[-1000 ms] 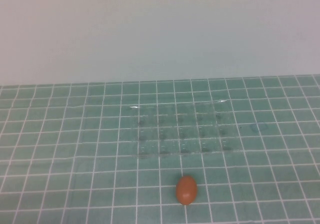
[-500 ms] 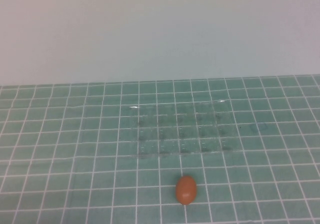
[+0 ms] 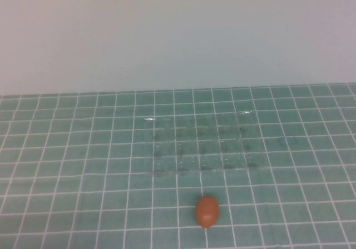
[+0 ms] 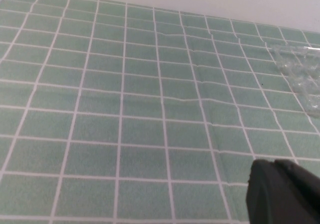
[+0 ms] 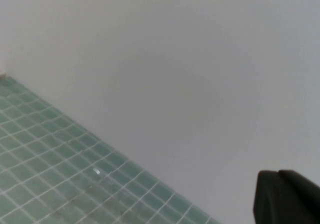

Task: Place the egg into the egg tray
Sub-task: Pick up the egg

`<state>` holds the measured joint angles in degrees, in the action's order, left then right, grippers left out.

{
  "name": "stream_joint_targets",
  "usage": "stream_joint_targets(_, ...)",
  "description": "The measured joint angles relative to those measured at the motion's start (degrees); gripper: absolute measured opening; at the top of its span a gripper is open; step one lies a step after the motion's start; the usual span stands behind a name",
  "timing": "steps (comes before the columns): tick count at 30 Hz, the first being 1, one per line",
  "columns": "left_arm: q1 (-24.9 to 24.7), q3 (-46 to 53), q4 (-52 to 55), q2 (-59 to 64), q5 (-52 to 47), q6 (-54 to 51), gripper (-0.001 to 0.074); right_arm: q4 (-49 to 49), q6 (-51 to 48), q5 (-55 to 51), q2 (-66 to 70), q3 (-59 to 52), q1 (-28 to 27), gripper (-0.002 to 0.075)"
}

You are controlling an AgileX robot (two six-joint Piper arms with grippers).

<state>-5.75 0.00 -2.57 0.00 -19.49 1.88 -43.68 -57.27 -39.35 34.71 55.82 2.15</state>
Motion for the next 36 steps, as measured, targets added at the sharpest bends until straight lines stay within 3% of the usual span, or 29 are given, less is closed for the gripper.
stream_joint_targets(10,0.00,0.00,0.00,0.00,0.00,0.00,-0.0001,-3.30,-1.48,-2.33,12.04,0.00,1.87,-0.0001)
stream_joint_targets(19,0.00,0.00,0.00,0.00,0.00,0.00,-0.0001,-3.34,5.77,-7.94,18.88,0.00,2.12,-0.0001)
stream_joint_targets(24,0.00,0.00,0.00,0.00,0.00,0.00,-0.0001,1.77,18.44,-9.09,18.88,0.00,2.12,-0.0001)
stream_joint_targets(32,0.00,0.00,0.00,0.00,0.00,0.00,-0.0001,21.20,45.19,-7.96,18.77,-2.62,2.12,-0.0001)
stream_joint_targets(36,0.00,0.00,0.00,0.00,0.00,0.00,-0.0001,26.28,53.97,-5.27,18.14,-7.61,5.05,-0.0001)
